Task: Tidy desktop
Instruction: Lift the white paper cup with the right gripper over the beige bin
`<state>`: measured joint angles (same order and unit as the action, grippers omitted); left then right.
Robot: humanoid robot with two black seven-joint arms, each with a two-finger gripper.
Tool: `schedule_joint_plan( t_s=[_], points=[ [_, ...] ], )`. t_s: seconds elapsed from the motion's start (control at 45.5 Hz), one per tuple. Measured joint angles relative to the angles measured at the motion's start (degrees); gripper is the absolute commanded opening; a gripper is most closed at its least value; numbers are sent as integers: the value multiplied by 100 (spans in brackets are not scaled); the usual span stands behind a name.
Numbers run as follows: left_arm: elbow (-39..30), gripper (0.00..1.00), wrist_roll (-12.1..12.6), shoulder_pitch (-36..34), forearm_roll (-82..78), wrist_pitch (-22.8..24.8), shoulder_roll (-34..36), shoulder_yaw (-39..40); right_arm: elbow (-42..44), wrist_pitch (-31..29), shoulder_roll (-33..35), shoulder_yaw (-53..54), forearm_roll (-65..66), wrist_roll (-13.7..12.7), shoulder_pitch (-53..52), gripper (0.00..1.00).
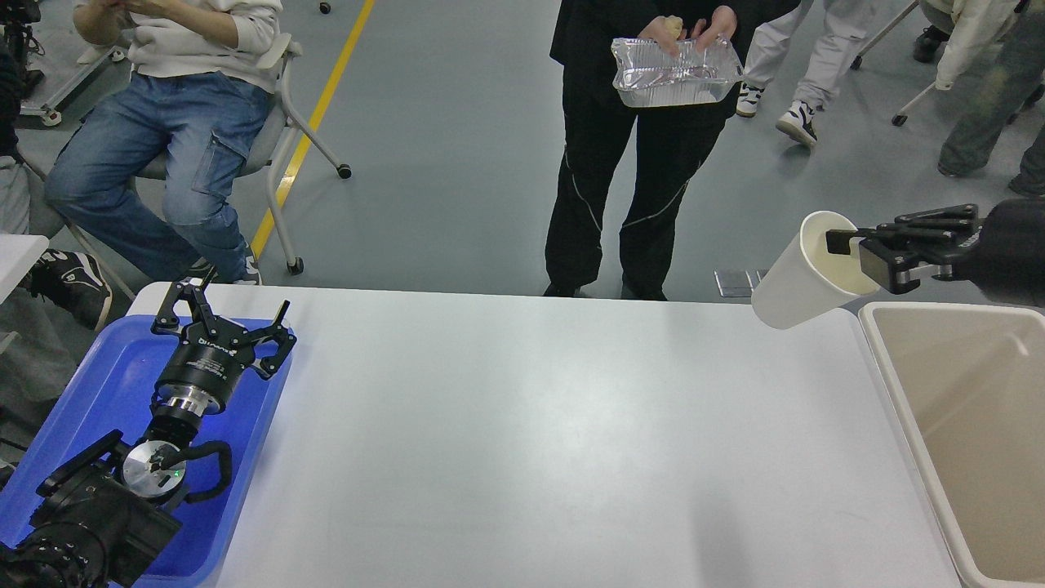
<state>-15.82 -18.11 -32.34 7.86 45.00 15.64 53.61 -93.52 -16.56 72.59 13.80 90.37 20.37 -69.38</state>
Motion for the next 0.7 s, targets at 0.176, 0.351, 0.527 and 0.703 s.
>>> schedule_joint_plan(
  t_s=[0.176, 0.351, 0.527, 0.703],
  points=[
    [0, 100, 0, 0, 0, 0, 0, 0, 148, 16, 20, -19, -66, -18, 11, 0],
    [0, 100, 0, 0, 0, 0, 1, 0, 437, 66, 43, -29, -390, -34, 48, 0],
    [0, 100, 0, 0, 0, 0, 1, -1, 786, 193, 113, -37, -856, -40, 181, 0],
    [0, 100, 0, 0, 2, 0, 0, -1, 1079, 455, 183, -46, -1394, -55, 418, 0]
  ],
)
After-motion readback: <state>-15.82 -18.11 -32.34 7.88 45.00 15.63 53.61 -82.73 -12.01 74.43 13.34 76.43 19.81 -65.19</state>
